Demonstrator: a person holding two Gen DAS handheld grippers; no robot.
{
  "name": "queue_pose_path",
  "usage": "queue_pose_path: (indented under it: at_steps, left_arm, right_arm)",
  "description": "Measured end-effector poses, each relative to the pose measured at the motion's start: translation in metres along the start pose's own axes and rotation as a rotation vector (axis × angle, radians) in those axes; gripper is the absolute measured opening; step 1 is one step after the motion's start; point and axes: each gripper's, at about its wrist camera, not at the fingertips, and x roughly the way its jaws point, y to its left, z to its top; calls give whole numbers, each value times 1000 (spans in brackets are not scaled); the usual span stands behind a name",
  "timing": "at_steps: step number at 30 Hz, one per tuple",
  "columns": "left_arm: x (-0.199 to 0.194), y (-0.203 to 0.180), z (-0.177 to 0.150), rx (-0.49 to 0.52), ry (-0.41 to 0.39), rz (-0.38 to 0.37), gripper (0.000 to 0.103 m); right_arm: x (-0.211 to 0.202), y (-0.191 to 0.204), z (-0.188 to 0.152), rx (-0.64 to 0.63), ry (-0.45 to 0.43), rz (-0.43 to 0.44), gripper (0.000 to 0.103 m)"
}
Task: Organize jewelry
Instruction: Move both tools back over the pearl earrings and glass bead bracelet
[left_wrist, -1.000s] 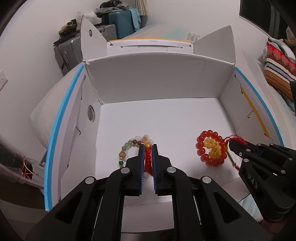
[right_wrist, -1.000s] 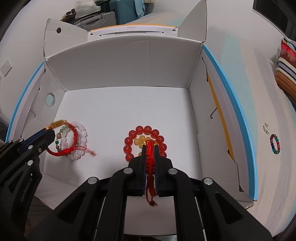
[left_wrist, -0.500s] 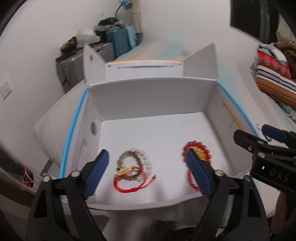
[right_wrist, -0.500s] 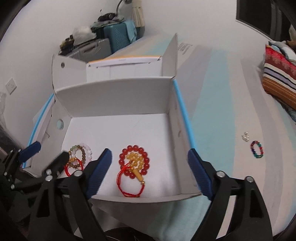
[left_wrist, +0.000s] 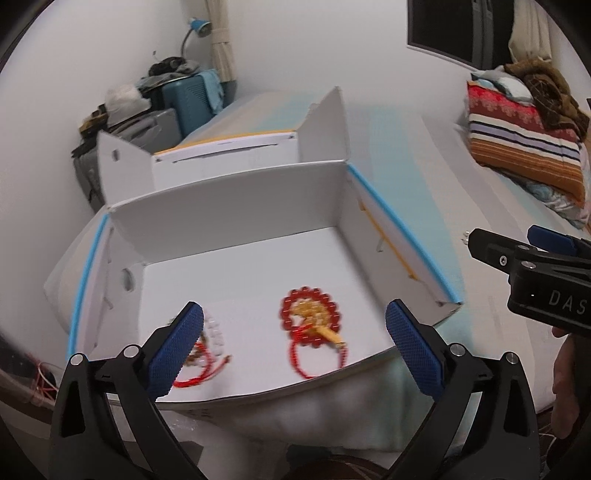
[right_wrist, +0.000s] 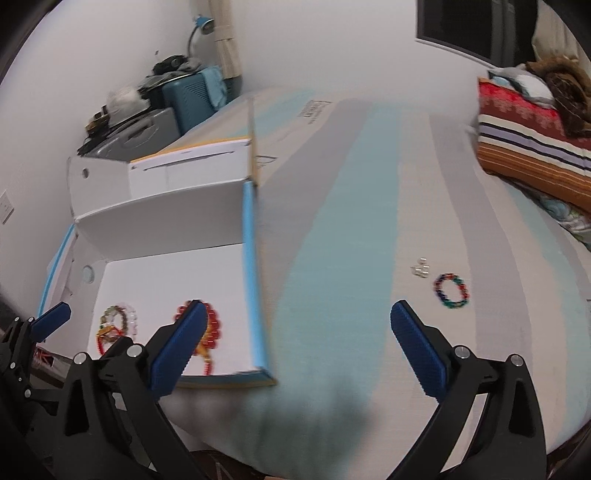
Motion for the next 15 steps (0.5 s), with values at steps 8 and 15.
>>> queue_pose_path:
  at_steps: [8,15]
  left_arm:
    - [8,-55,19,51,-11,-45,97]
    - [26,-108,36,99,5,-100,97]
  right_arm:
    - [-6,-69,3,64,-16,-44,95]
    - [-10,-135,8,133,-23,-90,95]
